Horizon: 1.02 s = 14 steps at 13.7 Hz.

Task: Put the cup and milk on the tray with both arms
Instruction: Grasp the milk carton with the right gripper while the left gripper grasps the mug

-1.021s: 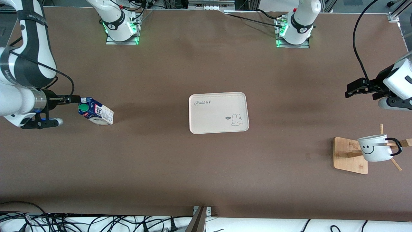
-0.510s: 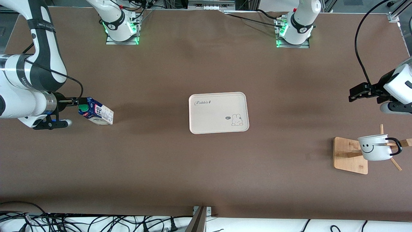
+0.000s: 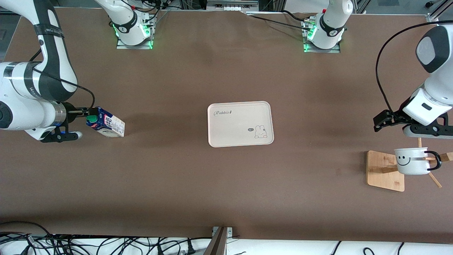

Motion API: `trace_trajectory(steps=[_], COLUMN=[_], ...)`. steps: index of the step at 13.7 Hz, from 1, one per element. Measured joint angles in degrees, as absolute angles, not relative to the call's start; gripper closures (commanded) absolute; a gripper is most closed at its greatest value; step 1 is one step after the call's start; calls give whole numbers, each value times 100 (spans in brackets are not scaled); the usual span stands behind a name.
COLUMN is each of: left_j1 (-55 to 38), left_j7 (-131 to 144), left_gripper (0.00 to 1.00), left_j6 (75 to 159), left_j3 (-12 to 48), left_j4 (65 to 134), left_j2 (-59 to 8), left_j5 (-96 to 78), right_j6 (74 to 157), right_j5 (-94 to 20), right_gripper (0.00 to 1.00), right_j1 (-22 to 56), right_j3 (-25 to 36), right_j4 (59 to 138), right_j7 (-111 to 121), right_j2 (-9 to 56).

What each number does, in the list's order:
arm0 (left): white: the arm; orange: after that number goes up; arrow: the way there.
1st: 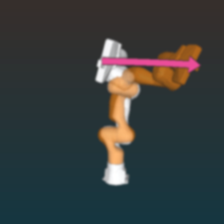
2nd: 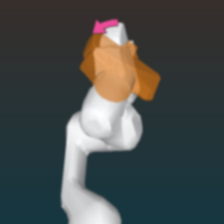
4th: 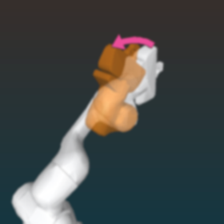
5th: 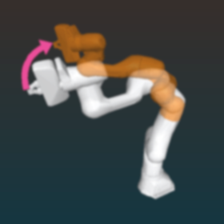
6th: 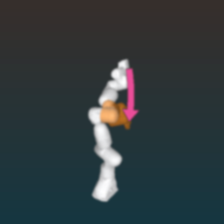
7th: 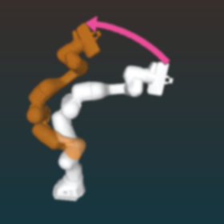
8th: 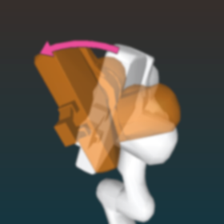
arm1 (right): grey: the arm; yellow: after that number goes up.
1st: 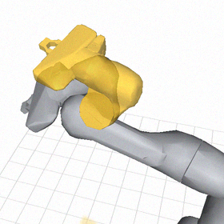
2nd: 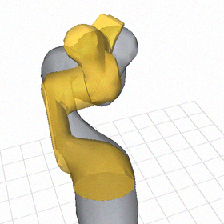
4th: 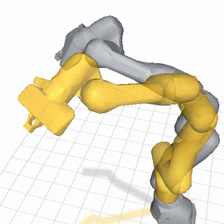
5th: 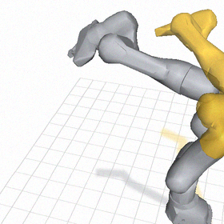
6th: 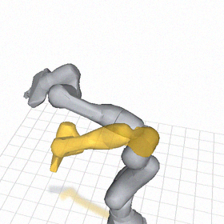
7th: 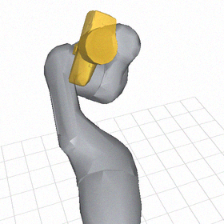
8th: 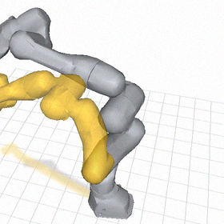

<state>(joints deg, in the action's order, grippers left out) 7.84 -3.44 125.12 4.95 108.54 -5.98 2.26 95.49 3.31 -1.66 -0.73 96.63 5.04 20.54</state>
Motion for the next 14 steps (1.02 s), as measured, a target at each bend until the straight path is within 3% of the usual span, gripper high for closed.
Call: trace_trajectory(steps=[5,14], left_j1=[880,885], left_j7=[-353,-366], left_gripper=[0,0], left_j6=[13680,15006], left_j3=[382,381], left_j4=[11740,11905], left_j2=[-484,-689], left_j5=[226,679], right_j6=[9737,10016], right_j5=[331,331], right_gripper=[0,0], right_j1=[-164,-164], right_j3=[-143,-144], right_j4=[9775,10057], right_j7=[504,504], right_j2=[2054,2083])
